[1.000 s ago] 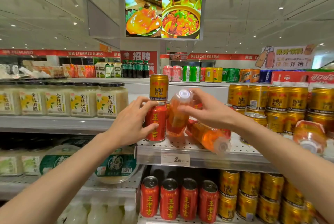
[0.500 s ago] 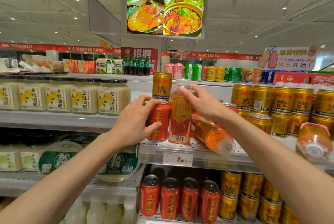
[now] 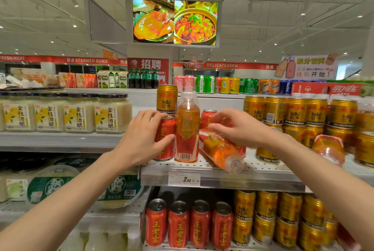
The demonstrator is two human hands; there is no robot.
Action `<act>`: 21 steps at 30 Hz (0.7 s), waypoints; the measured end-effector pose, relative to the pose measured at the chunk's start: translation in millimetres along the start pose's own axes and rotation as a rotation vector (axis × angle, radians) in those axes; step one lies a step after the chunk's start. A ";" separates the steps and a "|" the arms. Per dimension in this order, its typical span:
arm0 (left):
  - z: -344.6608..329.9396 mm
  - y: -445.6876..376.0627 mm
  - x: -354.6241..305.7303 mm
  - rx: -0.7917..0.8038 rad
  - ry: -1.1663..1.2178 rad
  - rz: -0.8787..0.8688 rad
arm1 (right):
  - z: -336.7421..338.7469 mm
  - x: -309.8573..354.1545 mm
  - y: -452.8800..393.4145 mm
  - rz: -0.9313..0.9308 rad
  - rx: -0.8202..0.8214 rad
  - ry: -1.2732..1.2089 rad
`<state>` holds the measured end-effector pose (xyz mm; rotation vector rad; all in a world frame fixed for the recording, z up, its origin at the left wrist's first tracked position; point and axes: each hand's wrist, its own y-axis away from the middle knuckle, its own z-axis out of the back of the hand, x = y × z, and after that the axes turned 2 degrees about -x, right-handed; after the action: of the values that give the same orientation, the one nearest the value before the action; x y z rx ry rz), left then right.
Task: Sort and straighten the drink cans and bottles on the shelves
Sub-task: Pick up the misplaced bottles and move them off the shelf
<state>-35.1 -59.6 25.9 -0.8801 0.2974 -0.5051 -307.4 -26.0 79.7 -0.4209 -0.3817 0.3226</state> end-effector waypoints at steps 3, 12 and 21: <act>-3.2 -6.9 -10.7 -0.006 0.017 0.027 | 2.3 -9.3 26.5 0.032 0.052 0.096; -21.8 -17.5 -32.0 -0.025 0.007 0.131 | -41.4 -31.9 64.3 0.139 0.029 0.133; -24.1 -16.2 -27.7 -0.037 -0.062 0.111 | -48.2 -47.5 58.9 0.230 -0.200 0.016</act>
<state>-74.0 -69.2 25.4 -0.9080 0.2983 -0.3696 -342.0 -9.1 -1.4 -0.6657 -0.3518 0.5062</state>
